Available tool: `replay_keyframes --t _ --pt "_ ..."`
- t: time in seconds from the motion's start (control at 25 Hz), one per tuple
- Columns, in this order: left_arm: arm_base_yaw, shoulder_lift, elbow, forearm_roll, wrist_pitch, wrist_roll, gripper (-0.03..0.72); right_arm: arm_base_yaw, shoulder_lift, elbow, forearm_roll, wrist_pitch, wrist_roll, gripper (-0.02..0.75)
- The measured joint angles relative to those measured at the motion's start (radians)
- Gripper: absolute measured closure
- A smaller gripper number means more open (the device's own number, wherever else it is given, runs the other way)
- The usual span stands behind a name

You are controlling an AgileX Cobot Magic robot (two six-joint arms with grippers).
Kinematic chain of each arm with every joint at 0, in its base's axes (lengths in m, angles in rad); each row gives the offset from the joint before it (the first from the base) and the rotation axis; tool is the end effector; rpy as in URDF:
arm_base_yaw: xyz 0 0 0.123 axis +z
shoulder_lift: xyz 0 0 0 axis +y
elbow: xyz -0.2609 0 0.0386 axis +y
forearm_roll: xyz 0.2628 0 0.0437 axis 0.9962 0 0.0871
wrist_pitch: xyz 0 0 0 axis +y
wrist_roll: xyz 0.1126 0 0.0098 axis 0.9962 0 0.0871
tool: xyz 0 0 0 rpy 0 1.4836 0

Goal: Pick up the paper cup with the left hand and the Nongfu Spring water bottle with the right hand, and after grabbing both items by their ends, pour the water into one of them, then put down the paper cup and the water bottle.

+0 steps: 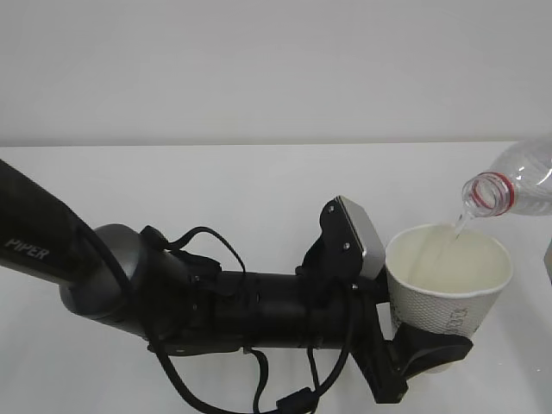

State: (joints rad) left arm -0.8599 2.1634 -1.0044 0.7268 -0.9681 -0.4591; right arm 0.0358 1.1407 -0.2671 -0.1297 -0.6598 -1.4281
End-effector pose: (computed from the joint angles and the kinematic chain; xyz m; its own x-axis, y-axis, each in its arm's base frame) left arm 0.2237 -0.3546 0.0715 -0.1508 0.1851 -0.9711 0.9819 0.1422 -0.1253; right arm 0.2398 0.0175 0.1881 0.1089 -0.9928 -0.0500 -0.1347 0.0351 -0.9903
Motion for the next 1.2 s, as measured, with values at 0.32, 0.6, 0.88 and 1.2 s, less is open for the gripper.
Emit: replay_keyframes --t 0.32,0.6,0.88,1.2 --pt "0.000 0.000 0.000 0.000 0.000 0.000 0.157 0.000 0.000 0.000 0.000 0.000 0.000 0.325" --pt "0.000 0.000 0.000 0.000 0.000 0.000 0.157 0.000 0.000 0.000 0.005 0.000 0.000 0.325" --pt "0.000 0.000 0.000 0.000 0.000 0.000 0.157 0.000 0.000 0.000 0.008 0.000 0.000 0.325" --pt "0.000 0.000 0.000 0.000 0.000 0.000 0.157 0.000 0.000 0.000 0.008 0.000 -0.005 0.325"
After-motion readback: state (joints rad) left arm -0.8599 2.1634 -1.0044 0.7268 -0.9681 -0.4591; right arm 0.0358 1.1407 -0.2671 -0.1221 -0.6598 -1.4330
